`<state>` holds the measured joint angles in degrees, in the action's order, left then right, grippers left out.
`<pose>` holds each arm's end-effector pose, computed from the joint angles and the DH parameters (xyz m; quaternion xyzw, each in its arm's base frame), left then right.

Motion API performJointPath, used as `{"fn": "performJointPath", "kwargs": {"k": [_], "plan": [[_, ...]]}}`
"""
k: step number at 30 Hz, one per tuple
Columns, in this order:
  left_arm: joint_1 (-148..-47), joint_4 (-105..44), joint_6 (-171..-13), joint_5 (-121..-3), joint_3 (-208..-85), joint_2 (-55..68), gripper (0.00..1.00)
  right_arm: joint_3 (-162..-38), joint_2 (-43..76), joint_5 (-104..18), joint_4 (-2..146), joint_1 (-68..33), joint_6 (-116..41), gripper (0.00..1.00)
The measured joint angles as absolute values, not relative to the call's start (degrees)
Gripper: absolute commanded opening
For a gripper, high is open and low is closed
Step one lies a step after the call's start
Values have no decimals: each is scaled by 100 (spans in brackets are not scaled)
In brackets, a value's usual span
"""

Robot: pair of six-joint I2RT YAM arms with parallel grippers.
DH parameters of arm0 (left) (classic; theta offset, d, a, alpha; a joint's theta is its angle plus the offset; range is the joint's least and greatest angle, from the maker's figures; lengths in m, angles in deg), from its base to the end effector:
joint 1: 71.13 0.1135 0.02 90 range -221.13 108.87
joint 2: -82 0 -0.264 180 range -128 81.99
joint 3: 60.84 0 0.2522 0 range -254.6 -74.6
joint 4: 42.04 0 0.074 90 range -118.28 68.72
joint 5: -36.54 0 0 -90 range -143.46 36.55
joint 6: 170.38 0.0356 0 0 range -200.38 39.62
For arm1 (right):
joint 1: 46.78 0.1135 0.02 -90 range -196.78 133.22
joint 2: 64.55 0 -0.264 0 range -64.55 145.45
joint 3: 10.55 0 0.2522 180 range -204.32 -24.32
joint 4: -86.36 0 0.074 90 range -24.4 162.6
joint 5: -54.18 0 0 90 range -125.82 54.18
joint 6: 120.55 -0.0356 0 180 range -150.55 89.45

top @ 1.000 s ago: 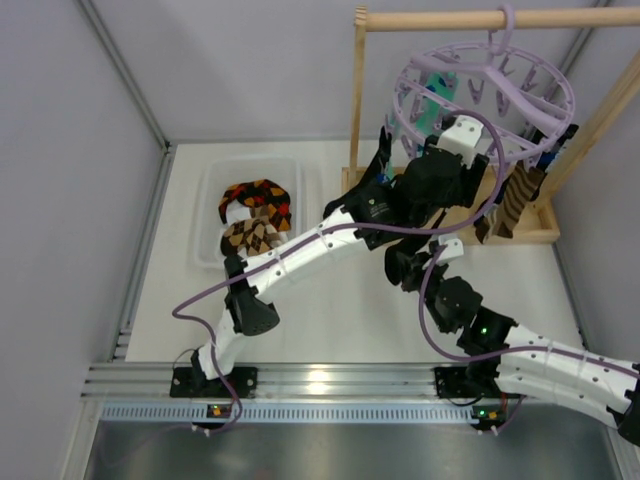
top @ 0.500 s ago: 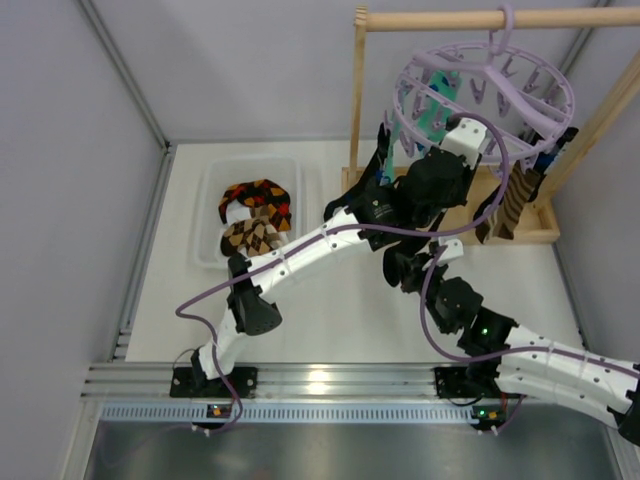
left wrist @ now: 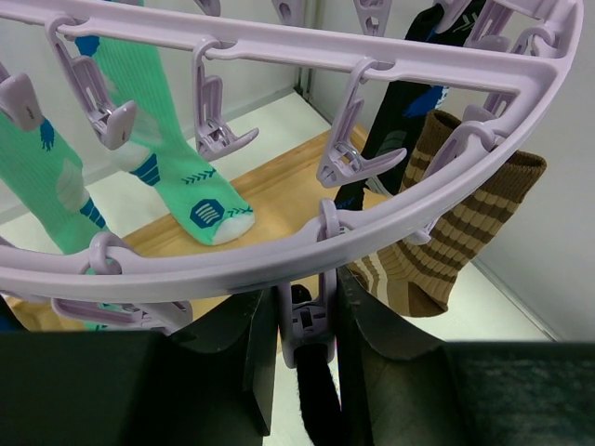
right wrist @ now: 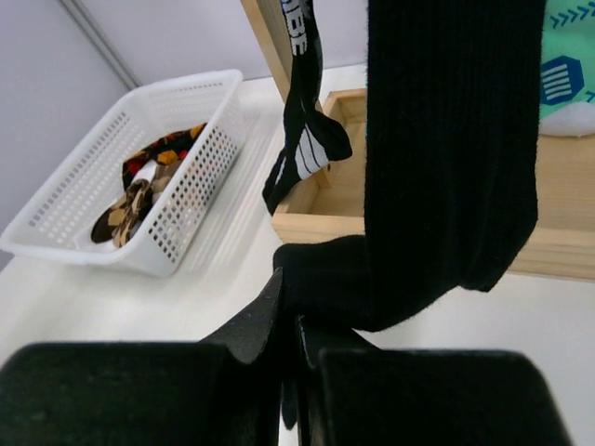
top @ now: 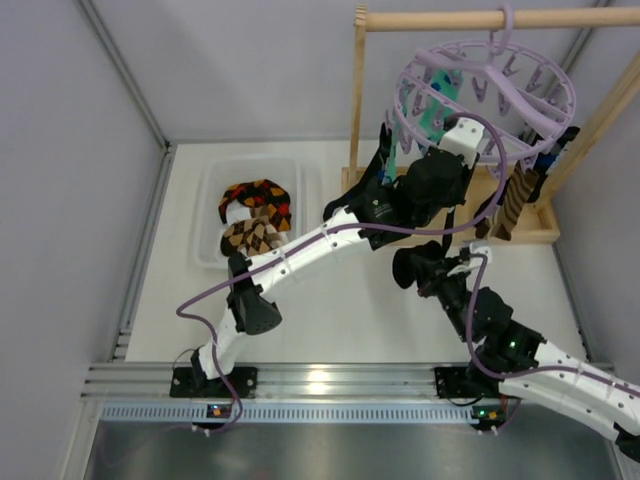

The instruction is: Remove the socks clipped to the hanger

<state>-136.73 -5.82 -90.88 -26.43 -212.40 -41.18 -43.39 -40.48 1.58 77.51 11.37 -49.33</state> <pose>0.2176 -0.4405 0.4399 0.2028 0.7208 -0.2551 0.6117 0.0872 0.0994 0.2595 -0.0125 0.7074 0.2387 0.6652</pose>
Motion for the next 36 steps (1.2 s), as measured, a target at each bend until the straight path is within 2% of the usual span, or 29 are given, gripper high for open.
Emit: {"fn": "performJointPath", "kwargs": {"k": [6, 18, 20, 21, 24, 25, 27, 28, 30, 35, 36], "plan": [[-13651, -606, -9195, -2663, -21213, -4116, 0, -4175, -4415, 152, 7421, 1137, -5159, 0], [-13590, -597, -9394, -2778, -21189, -3888, 0, -3714, -3943, 259, 6909, 1152, -6131, 0], [-13590, -600, -9403, -2831, -21126, -3819, 10, -3709, -4019, 298, 6848, 1152, -6190, 0], [-13590, -602, -9414, -2857, -21060, -3773, 19, -3711, -4065, 316, 6844, 1152, -6195, 0], [-13583, -617, -9460, -2916, -20853, -3646, 34, -3751, -4157, 388, 6800, 1157, -6184, 0], [-13577, -624, -9477, -2942, -20763, -3593, 43, -3781, -4157, 416, 6778, 1157, -6162, 0], [-13570, -659, -9501, -2960, -20536, -3464, 52, -3884, -4157, 471, 6673, 1157, -6098, 0], [-13568, -672, -9501, -2962, -20381, -3379, 62, -3941, -4157, 493, 6642, 1157, -6063, 0], [-13559, -694, -9475, -2916, -20005, -3158, 67, -4065, -4146, 543, 6568, 1157, -5991, 0], [-13557, -698, -9351, -2678, -18853, -2380, 98, -4354, -3899, 674, 6509, 1159, -5746, 0], [-13557, -733, -9316, -2566, -18477, -2098, 98, -4400, -3829, 685, 6509, 1159, -5692, 0]]}}
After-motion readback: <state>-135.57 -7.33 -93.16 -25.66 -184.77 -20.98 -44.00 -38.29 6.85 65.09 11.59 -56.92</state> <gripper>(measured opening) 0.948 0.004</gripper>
